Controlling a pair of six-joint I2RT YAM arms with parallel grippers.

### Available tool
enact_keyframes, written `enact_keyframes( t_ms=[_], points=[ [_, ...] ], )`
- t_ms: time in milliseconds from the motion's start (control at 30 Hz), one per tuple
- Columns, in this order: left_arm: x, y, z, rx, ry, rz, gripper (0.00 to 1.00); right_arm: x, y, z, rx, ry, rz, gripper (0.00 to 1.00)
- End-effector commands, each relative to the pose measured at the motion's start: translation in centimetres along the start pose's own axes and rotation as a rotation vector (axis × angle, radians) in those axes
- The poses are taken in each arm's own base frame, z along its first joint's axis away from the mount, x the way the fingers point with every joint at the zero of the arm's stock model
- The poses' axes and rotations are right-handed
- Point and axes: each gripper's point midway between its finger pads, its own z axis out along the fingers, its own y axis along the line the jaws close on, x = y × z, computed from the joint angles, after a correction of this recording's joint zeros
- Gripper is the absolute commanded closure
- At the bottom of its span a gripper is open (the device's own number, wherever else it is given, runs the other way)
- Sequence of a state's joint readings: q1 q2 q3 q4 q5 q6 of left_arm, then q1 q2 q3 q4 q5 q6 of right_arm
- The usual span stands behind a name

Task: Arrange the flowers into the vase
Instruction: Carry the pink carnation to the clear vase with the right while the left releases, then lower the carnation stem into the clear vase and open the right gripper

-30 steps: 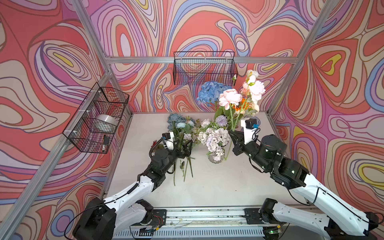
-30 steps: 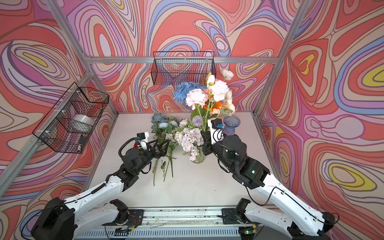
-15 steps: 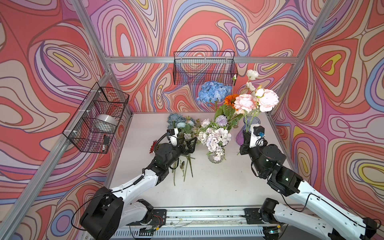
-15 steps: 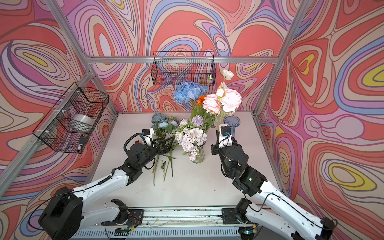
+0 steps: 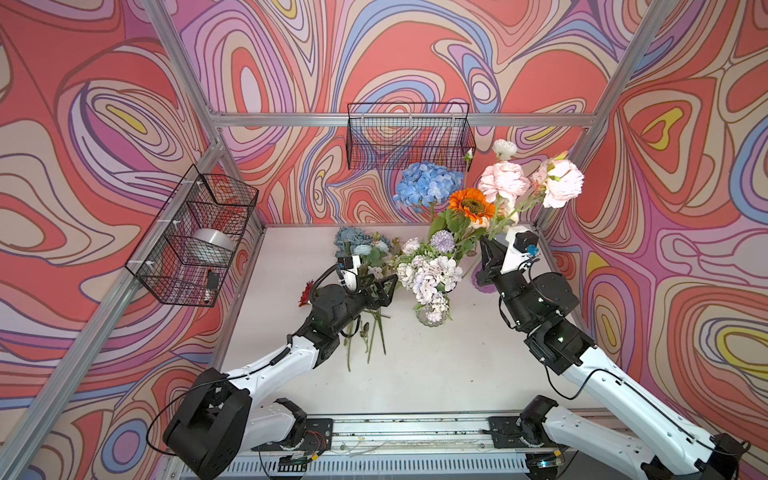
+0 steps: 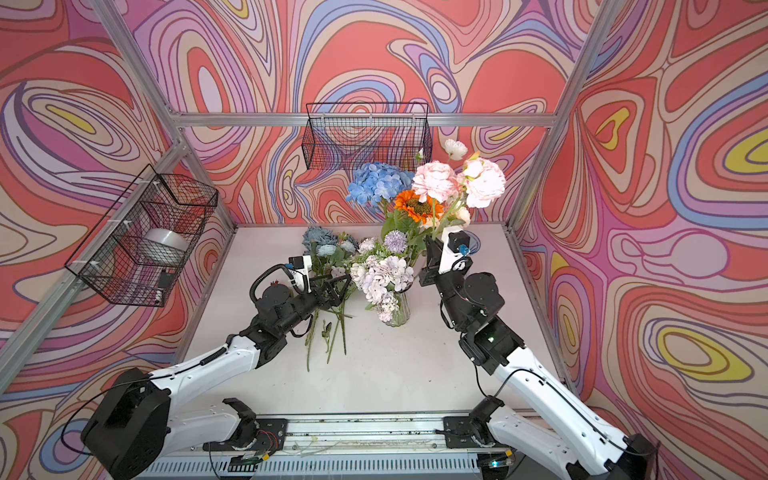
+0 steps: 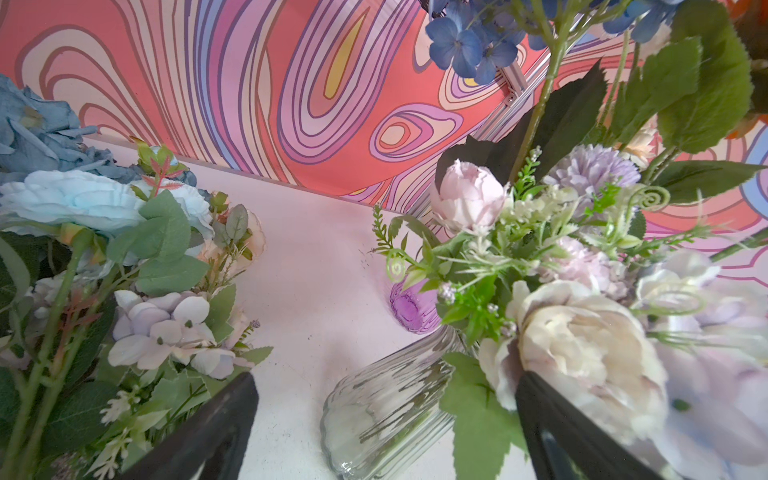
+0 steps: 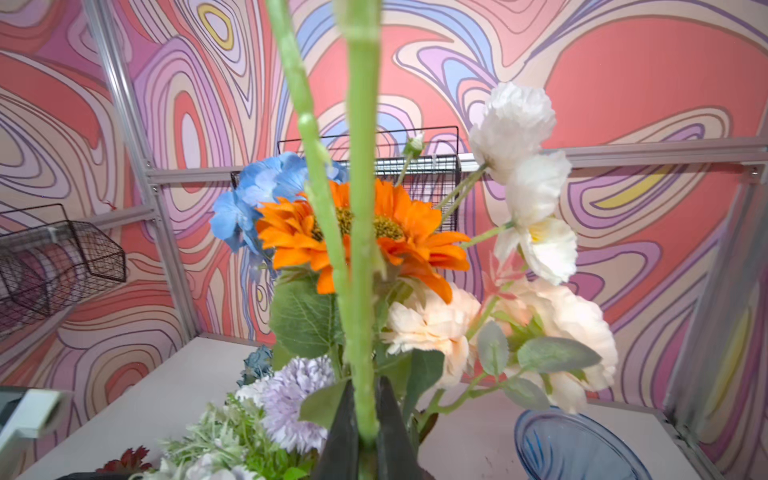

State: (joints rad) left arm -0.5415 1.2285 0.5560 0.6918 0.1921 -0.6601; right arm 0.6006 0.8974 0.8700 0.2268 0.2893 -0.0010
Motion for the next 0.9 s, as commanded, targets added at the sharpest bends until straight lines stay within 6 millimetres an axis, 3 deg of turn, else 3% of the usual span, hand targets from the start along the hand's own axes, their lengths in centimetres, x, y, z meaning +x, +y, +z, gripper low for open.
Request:
enact_keyframes(
  t_ms=[0, 300, 867],
  points=[
    [-1.6, -1.6, 0.4, 0.060, -0.045, -0.002, 0.00, -0.7, 1.1, -0.3, -0.076, -0.061, 0.049, 1.00],
    [-1.5, -1.8, 0.9, 0.077, -0.041, -0.015, 0.00, 2.7, 0.6, -0.6, -0.095, -0.100, 0.087, 1.00],
    [-1.7, -1.9, 0.8, 0.083, -0.048, -0.023, 0.00, 12.9, 0.5, -0.1, -0.121, 0.180, 0.205, 1.00]
  ],
)
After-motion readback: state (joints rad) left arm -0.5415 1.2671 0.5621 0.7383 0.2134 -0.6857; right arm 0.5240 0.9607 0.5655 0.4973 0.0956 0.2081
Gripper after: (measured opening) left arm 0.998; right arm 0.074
